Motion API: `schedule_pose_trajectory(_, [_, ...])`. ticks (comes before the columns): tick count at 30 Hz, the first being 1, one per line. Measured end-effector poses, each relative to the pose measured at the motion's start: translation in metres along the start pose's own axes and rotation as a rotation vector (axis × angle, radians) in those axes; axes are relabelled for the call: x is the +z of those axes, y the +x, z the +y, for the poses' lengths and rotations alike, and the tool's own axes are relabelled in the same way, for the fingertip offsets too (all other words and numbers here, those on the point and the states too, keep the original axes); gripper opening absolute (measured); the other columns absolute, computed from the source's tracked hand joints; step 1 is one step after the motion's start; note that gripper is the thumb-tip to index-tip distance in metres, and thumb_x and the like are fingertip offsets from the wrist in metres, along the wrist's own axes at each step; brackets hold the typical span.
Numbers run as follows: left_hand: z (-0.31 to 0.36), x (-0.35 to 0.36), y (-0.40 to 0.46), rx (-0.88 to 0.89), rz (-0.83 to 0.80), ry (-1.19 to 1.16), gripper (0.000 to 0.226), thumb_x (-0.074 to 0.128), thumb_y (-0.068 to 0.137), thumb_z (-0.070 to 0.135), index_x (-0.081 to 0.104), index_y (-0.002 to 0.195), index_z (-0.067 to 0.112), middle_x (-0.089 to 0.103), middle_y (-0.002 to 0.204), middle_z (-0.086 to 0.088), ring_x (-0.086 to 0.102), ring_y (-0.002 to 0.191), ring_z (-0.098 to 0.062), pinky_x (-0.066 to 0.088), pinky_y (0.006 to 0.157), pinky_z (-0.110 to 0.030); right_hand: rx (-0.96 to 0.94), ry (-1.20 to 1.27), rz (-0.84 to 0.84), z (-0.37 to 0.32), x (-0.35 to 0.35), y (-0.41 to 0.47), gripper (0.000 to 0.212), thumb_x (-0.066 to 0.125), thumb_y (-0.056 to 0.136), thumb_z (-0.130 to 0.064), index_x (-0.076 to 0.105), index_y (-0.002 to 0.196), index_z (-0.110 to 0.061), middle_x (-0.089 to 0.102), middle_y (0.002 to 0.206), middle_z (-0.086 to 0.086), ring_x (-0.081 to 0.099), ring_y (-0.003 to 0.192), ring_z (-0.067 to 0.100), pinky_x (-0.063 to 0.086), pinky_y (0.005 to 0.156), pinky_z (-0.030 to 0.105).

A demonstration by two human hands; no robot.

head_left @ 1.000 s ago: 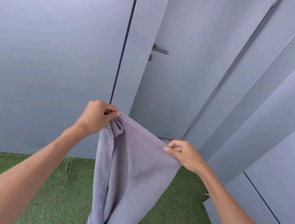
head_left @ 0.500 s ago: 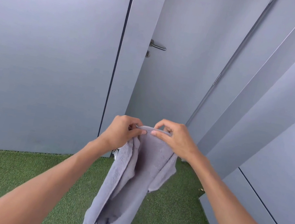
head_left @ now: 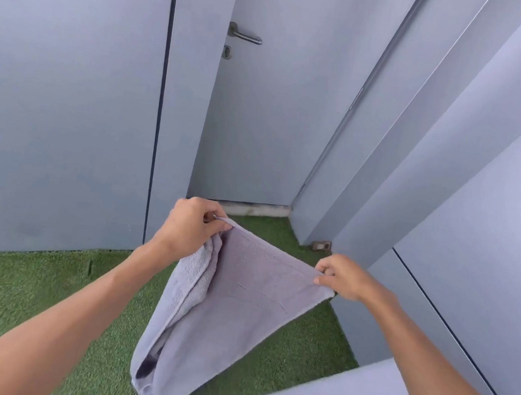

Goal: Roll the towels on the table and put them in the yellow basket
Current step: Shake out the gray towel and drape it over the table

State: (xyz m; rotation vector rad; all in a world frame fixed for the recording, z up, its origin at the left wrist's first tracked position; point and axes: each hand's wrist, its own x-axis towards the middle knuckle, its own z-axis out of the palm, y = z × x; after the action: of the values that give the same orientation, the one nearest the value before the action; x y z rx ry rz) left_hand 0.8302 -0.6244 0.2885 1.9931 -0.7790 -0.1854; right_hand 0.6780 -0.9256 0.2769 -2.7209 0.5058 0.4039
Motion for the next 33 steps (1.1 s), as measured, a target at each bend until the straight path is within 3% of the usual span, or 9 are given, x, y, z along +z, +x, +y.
schedule_pose_trajectory(4, [0.003, 0.033, -0.002, -0.013, -0.049, -0.013, 0.012, 0.071, 0.085, 0.018, 0.070, 0.073, 0.018, 0.069, 0.058, 0.003, 0.063, 0.053, -0.008, 0.050, 0.061, -0.023, 0.105, 0.038, 0.084, 0.041, 0.017, -0.015, 0.019, 0.068, 0.088, -0.018, 0.060, 0.071, -0.024, 0.055, 0.065, -0.014, 0.053, 0.060, 0.003, 0.035, 0.054, 0.019])
schedule_pose_trajectory(8, [0.012, 0.074, -0.004, -0.042, -0.255, 0.012, 0.009, 0.074, 0.083, 0.020, 0.070, 0.075, 0.018, 0.070, 0.068, -0.004, 0.063, 0.055, -0.014, 0.049, 0.051, -0.024, 0.322, 0.175, 0.277, 0.085, 0.024, -0.024, 0.021, 0.062, 0.089, -0.005, 0.059, 0.069, -0.013, 0.057, 0.064, 0.003, 0.055, 0.040, 0.012, 0.041, 0.045, 0.023])
schedule_pose_trajectory(12, [0.008, 0.128, -0.015, -0.059, -0.487, 0.128, 0.020, 0.069, 0.083, 0.008, 0.071, 0.102, 0.015, 0.061, 0.070, 0.008, 0.056, 0.056, -0.004, 0.041, 0.050, -0.010, 0.456, 0.258, 0.437, 0.148, 0.019, -0.034, 0.026, 0.067, 0.067, 0.008, 0.063, 0.062, -0.017, 0.069, 0.069, 0.016, 0.066, 0.060, 0.022, 0.057, 0.066, 0.040])
schedule_pose_trajectory(15, [-0.006, 0.175, -0.028, -0.110, -0.465, 0.206, 0.031, 0.059, 0.084, -0.002, 0.069, 0.109, 0.013, 0.062, 0.073, 0.003, 0.060, 0.067, -0.011, 0.045, 0.057, -0.012, 0.591, 0.394, 0.523, 0.216, 0.023, -0.041, 0.026, 0.071, 0.061, 0.006, 0.066, 0.059, -0.019, 0.070, 0.068, 0.013, 0.071, 0.066, 0.024, 0.060, 0.070, 0.045])
schedule_pose_trajectory(19, [-0.016, 0.235, -0.059, -0.260, -0.450, 0.303, 0.043, 0.060, 0.088, 0.003, 0.056, 0.131, 0.011, 0.067, 0.116, -0.016, 0.065, 0.102, -0.036, 0.052, 0.087, -0.042, 0.709, 0.479, 0.648, 0.293, 0.031, -0.048, 0.016, 0.066, 0.074, 0.013, 0.069, 0.074, -0.003, 0.064, 0.063, 0.006, 0.065, 0.060, 0.015, 0.049, 0.049, 0.012])
schedule_pose_trajectory(24, [-0.038, 0.284, -0.104, -0.376, -0.403, 0.425, 0.012, 0.060, 0.085, 0.003, 0.067, 0.077, 0.007, 0.065, 0.068, -0.008, 0.054, 0.062, -0.023, 0.043, 0.060, -0.033, 0.784, 0.480, 0.705, 0.386, 0.049, -0.029, 0.019, 0.062, 0.072, 0.015, 0.069, 0.076, -0.002, 0.063, 0.073, 0.008, 0.065, 0.071, 0.028, 0.059, 0.070, 0.041])
schedule_pose_trajectory(26, [-0.043, 0.293, -0.122, -0.428, -0.342, 0.391, 0.012, 0.063, 0.085, 0.005, 0.068, 0.075, 0.010, 0.066, 0.068, -0.003, 0.056, 0.065, -0.025, 0.044, 0.061, -0.034, 0.795, 0.451, 0.715, 0.413, 0.057, -0.021, 0.019, 0.060, 0.071, 0.012, 0.070, 0.083, 0.001, 0.063, 0.077, 0.007, 0.065, 0.075, 0.026, 0.059, 0.072, 0.037])
schedule_pose_trajectory(29, [-0.049, 0.303, -0.147, -0.473, -0.212, 0.304, 0.007, 0.071, 0.081, 0.006, 0.071, 0.081, 0.013, 0.067, 0.077, -0.002, 0.061, 0.073, -0.027, 0.049, 0.067, -0.038, 0.812, 0.429, 0.685, 0.445, 0.070, -0.016, 0.027, 0.064, 0.071, 0.008, 0.071, 0.097, 0.005, 0.065, 0.083, 0.010, 0.061, 0.074, 0.019, 0.044, 0.052, 0.005])
schedule_pose_trajectory(33, [-0.056, 0.312, -0.170, -0.470, -0.088, 0.248, 0.011, 0.073, 0.080, 0.005, 0.072, 0.086, 0.015, 0.061, 0.082, 0.000, 0.058, 0.069, -0.013, 0.043, 0.065, -0.031, 0.766, 0.273, 0.642, 0.462, 0.098, -0.023, 0.024, 0.062, 0.073, 0.005, 0.072, 0.095, 0.008, 0.066, 0.077, 0.016, 0.061, 0.079, 0.022, 0.043, 0.065, 0.030])
